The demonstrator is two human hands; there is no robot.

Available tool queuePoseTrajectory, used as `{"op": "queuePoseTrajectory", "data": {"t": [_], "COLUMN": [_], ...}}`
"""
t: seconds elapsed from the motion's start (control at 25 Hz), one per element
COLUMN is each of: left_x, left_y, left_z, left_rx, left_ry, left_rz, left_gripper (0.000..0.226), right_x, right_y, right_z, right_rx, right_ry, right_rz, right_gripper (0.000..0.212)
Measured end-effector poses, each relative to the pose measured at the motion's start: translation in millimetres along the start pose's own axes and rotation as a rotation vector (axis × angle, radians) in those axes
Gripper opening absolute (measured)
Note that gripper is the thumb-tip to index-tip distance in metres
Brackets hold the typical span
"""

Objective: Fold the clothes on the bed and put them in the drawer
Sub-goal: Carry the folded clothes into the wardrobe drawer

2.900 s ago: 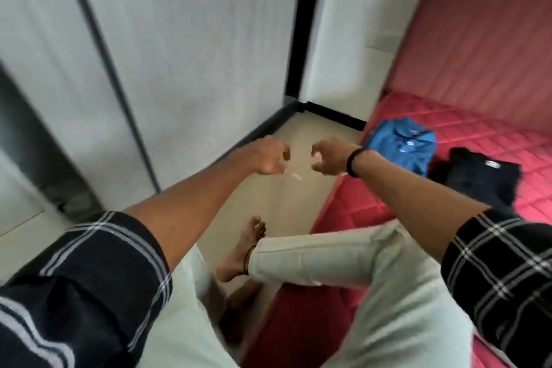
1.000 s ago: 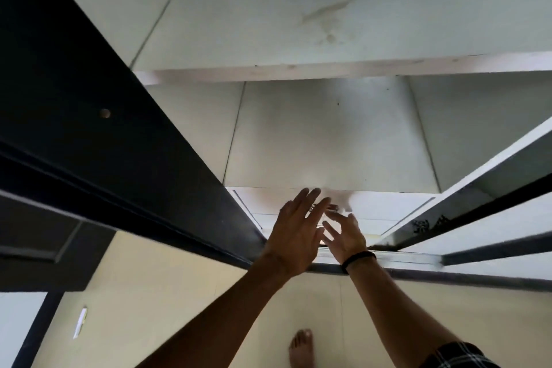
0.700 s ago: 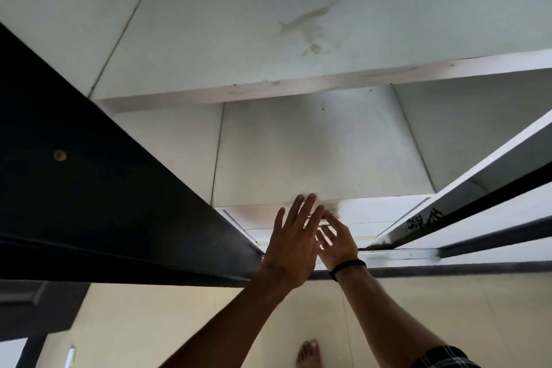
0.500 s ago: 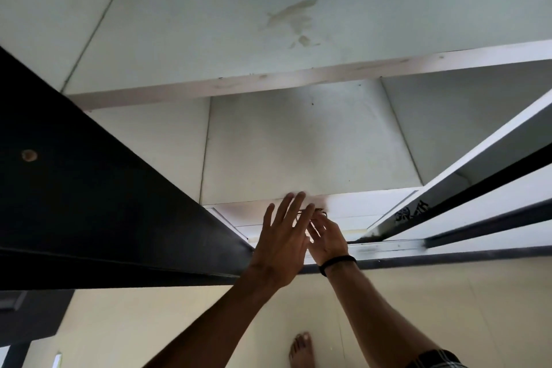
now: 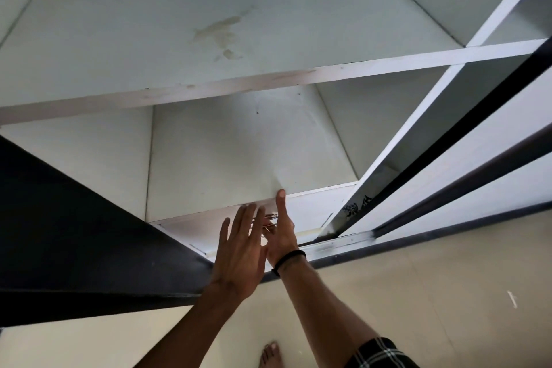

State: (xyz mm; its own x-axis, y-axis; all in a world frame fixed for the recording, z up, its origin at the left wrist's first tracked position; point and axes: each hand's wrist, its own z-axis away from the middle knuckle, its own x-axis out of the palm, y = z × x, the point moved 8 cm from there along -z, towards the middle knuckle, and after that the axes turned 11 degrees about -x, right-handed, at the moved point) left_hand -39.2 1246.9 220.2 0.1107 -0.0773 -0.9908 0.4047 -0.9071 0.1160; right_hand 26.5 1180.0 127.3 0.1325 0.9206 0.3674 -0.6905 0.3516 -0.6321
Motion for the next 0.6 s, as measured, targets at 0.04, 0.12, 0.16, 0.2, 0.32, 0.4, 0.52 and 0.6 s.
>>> {"op": "queuePoseTrajectory", "data": {"t": [0.04,0.12,0.16,0.2,0.32,0.4,0.52,0.6], "left_x": [1,1,2,4,12,18,16,13], "left_y": [0,0,0,0,-9,-13,-11,-2], "left_z": [1,4,5,8,14,21,47,76], "left_rx": [0.006,0.02,0.023,0.018,-0.045,-0.06,-0.068,-0.055], "left_ry": [0.012,0.038,0.045,0.042,0.007,-0.04,-0.061,-0.073], "left_rz": [0.001,0.003,0.006,0.009,0.012,0.007,0.063,0.113], "left_gripper": [0.082,0.083,0.084,0.085,0.09,0.091,0.085,0.08], "right_x": [-1,-3,-5,-7,-12,-17,-35,-57], "right_y": [-1,1,2,5,7,10,21,35], "right_z": [0,1,0,1,8,15,31,46], "right_rx": [-0.008,-0.012,-0.016,-0.024,-0.058,-0.054,-0.075,-0.073], "right_ry": [0.003,0.015,0.023,0.031,0.033,0.026,0.003,-0.014], "right_rz": [0.028,0.059,0.07,0.083,0.122,0.124,0.166,0.207], "right_gripper": [0.104,0.116,0.121,0.122,0.099,0.089,0.103,0.109]}}
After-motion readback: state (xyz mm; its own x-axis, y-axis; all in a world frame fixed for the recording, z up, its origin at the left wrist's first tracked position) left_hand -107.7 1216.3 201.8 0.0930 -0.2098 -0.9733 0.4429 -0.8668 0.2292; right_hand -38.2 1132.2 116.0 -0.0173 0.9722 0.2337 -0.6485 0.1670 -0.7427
